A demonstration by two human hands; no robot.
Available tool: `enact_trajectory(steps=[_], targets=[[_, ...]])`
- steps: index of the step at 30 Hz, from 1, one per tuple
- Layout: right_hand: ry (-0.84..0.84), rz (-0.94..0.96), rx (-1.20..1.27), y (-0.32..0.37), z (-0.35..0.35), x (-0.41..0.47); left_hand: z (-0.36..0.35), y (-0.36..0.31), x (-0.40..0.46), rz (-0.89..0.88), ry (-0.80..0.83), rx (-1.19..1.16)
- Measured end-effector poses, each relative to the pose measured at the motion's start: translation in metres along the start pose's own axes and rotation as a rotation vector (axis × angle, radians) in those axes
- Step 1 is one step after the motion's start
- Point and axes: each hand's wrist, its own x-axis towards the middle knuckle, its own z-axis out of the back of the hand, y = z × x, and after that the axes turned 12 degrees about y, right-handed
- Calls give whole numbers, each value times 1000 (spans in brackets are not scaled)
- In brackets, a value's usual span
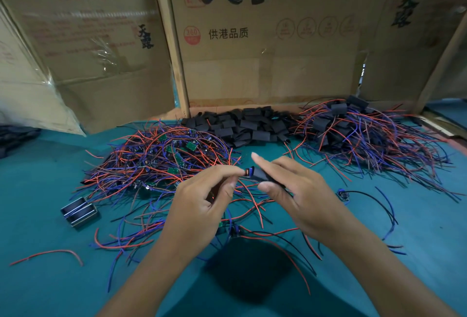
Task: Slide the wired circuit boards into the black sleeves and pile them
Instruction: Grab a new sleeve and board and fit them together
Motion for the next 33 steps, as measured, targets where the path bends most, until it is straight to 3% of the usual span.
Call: enact_trajectory(steps=[6, 25, 33], targets=[[32, -78, 237, -3, -1, 0, 0, -3, 0, 44, -7, -112], [-82, 31, 130, 1, -9, 0, -4, 0, -1, 64, 49, -182], [92, -10, -17, -2, -18, -2, -5, 1, -1, 101, 77, -138]])
